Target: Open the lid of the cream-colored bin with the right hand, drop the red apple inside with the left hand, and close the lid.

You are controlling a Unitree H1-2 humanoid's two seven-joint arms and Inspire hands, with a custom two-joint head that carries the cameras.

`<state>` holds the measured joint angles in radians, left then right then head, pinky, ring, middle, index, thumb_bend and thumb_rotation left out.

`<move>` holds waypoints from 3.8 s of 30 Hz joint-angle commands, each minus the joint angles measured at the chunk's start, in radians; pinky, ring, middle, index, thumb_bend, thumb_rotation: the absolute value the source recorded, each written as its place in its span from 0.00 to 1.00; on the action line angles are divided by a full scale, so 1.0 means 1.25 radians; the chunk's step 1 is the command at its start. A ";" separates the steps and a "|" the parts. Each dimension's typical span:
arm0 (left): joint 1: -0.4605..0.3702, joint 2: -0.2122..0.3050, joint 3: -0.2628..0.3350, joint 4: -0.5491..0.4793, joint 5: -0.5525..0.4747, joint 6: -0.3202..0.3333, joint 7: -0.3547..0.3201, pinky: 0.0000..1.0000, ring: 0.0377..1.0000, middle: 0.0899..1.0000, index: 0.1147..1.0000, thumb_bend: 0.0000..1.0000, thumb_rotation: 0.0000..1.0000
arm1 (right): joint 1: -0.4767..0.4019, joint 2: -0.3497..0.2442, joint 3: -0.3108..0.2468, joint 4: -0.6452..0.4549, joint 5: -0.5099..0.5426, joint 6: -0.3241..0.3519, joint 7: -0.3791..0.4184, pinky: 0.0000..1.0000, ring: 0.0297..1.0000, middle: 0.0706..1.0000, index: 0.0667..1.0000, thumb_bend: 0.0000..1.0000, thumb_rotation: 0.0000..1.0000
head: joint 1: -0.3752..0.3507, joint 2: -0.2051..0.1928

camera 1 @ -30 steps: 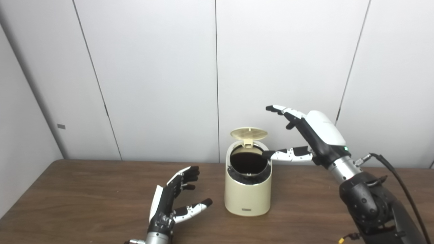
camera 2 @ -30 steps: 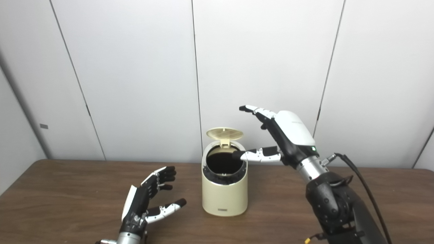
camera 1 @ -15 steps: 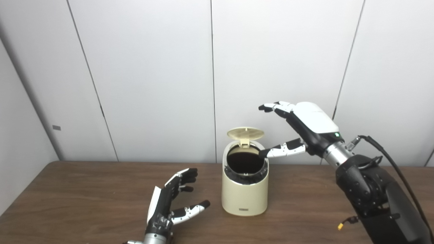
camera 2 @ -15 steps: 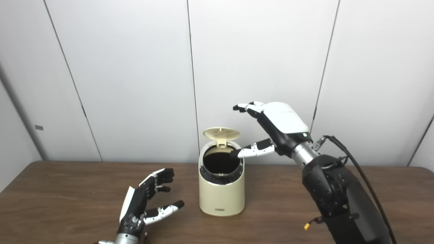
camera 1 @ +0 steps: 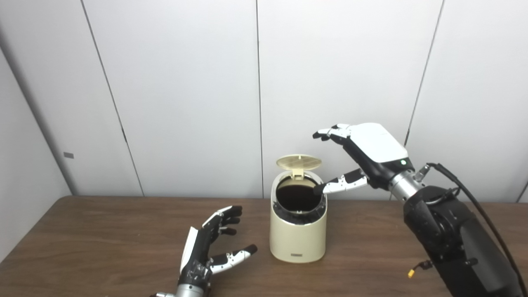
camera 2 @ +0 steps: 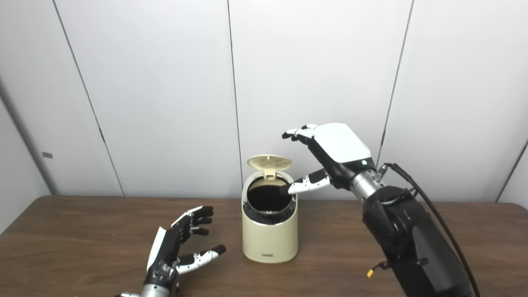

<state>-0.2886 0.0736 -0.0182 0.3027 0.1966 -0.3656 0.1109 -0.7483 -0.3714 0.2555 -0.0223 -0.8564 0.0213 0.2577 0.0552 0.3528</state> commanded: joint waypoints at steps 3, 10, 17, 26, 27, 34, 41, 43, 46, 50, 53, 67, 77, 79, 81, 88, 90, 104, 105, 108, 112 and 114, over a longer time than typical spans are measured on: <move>0.005 -0.002 0.001 -0.007 0.003 -0.012 0.009 0.67 0.74 0.74 0.74 0.71 0.04 | -0.045 -0.022 -0.010 -0.012 0.036 -0.028 0.008 0.84 0.89 0.79 0.79 0.67 0.54 | 0.003 0.000; 0.005 -0.002 0.011 -0.014 0.000 0.004 0.010 0.64 0.72 0.73 0.74 0.72 0.02 | -0.041 -0.024 0.002 -0.035 0.057 -0.050 0.032 0.79 0.87 0.76 0.77 0.68 0.54 | 0.002 0.002; 0.004 0.001 0.011 -0.008 0.000 0.001 0.009 0.63 0.72 0.73 0.73 0.73 0.02 | -0.036 -0.014 0.009 -0.037 0.069 -0.055 0.052 0.71 0.87 0.79 0.79 0.66 0.52 | -0.001 0.004; 0.008 -0.003 0.007 -0.016 0.004 0.013 0.006 0.65 0.72 0.72 0.73 0.72 0.02 | -0.027 0.013 0.014 -0.049 0.074 -0.028 0.075 0.76 0.88 0.78 0.79 0.66 0.42 | 0.007 0.010; 0.008 -0.003 0.006 -0.016 0.003 0.012 0.005 0.65 0.72 0.72 0.73 0.72 0.02 | -0.026 0.016 0.015 -0.048 0.074 -0.028 0.074 0.75 0.88 0.78 0.79 0.66 0.41 | 0.009 0.011; 0.009 -0.002 0.001 -0.016 0.008 0.014 0.005 0.68 0.73 0.73 0.73 0.71 0.03 | -0.026 0.031 0.035 -0.040 0.070 -0.032 0.067 0.79 0.90 0.77 0.79 0.66 0.47 | 0.009 0.016; 0.008 -0.001 -0.001 -0.018 0.008 0.017 0.004 0.69 0.74 0.74 0.72 0.71 0.03 | -0.024 0.035 0.045 -0.047 0.076 -0.028 0.082 0.81 0.90 0.78 0.80 0.65 0.44 | 0.008 0.022; 0.008 -0.001 0.000 -0.021 0.007 0.020 0.003 0.68 0.75 0.74 0.72 0.71 0.03 | -0.018 0.033 0.045 -0.049 0.078 -0.036 0.076 0.81 0.89 0.77 0.79 0.67 0.41 | 0.007 0.028; 0.008 0.000 0.001 -0.026 0.007 0.028 0.003 0.68 0.75 0.74 0.72 0.71 0.02 | -0.014 0.031 0.050 -0.054 0.068 -0.036 0.078 0.80 0.89 0.76 0.79 0.67 0.40 | 0.007 0.030; 0.011 0.002 -0.002 -0.030 0.009 0.037 -0.003 0.67 0.74 0.74 0.72 0.71 0.03 | -0.001 0.033 0.052 -0.071 0.051 -0.018 0.083 0.81 0.90 0.75 0.78 0.67 0.40 | 0.005 0.034; 0.010 0.003 0.000 -0.026 0.003 0.031 -0.004 0.67 0.74 0.73 0.72 0.72 0.03 | 0.010 0.030 0.056 -0.082 0.030 -0.022 0.078 0.82 0.90 0.75 0.78 0.67 0.41 | 0.003 0.035; 0.018 0.005 -0.001 -0.047 -0.002 0.056 -0.013 0.67 0.74 0.74 0.72 0.72 0.05 | 0.048 0.013 0.046 -0.122 -0.002 -0.024 0.098 0.87 0.88 0.73 0.77 0.69 0.40 | 0.000 0.049; 0.023 0.005 0.002 -0.062 0.001 0.064 -0.020 0.66 0.74 0.74 0.72 0.71 0.04 | 0.067 0.004 0.046 -0.128 0.004 -0.028 0.104 0.87 0.88 0.73 0.77 0.69 0.44 | 0.001 0.059; 0.025 0.005 0.003 -0.066 -0.001 0.068 -0.021 0.66 0.74 0.74 0.72 0.71 0.05 | 0.069 0.004 0.047 -0.131 0.004 -0.020 0.115 0.88 0.88 0.74 0.77 0.68 0.45 | 0.001 0.061; 0.025 0.005 0.003 -0.068 -0.001 0.069 -0.022 0.66 0.74 0.74 0.72 0.72 0.06 | 0.071 0.003 0.049 -0.135 0.003 -0.016 0.127 0.90 0.89 0.75 0.78 0.67 0.46 | 0.001 0.061; 0.028 0.004 0.002 -0.076 0.000 0.075 -0.021 0.66 0.74 0.74 0.72 0.72 0.07 | 0.079 0.007 0.052 -0.137 0.015 -0.022 0.146 0.88 0.89 0.75 0.77 0.67 0.44 | 0.005 0.068; 0.029 0.003 0.001 -0.079 0.001 0.078 -0.021 0.65 0.73 0.74 0.72 0.72 0.06 | 0.080 0.007 0.053 -0.134 0.018 -0.028 0.143 0.88 0.88 0.75 0.76 0.67 0.43 | 0.005 0.069; 0.032 0.003 -0.002 -0.088 0.004 0.084 -0.021 0.67 0.74 0.74 0.72 0.71 0.07 | 0.084 0.008 0.068 -0.125 0.038 -0.043 0.149 0.87 0.88 0.74 0.76 0.68 0.41 | 0.008 0.081; 0.032 0.003 -0.001 -0.088 0.003 0.084 -0.021 0.67 0.74 0.74 0.72 0.71 0.07 | 0.084 0.007 0.069 -0.125 0.043 -0.042 0.152 0.87 0.88 0.74 0.76 0.68 0.42 | 0.008 0.081; 0.033 0.003 -0.001 -0.090 0.005 0.083 -0.019 0.66 0.74 0.74 0.72 0.71 0.06 | 0.085 0.006 0.070 -0.123 0.057 -0.039 0.163 0.86 0.87 0.73 0.76 0.68 0.40 | 0.008 0.081; 0.034 -0.002 0.002 -0.093 -0.006 0.068 -0.017 0.64 0.72 0.73 0.71 0.70 0.05 | 0.085 0.006 0.071 -0.119 0.062 -0.034 0.173 0.85 0.86 0.73 0.76 0.68 0.39 | 0.010 0.085; 0.034 -0.003 0.002 -0.094 -0.005 0.064 -0.015 0.64 0.72 0.72 0.70 0.70 0.05 | 0.086 0.006 0.072 -0.115 0.061 -0.033 0.174 0.85 0.86 0.72 0.75 0.69 0.38 | 0.010 0.085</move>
<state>-0.2339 0.0766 -0.0171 0.2101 0.1958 -0.2501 0.0798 -0.6132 -0.3562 0.3492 -0.1636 -0.7891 -0.0101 0.4754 0.0660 0.4571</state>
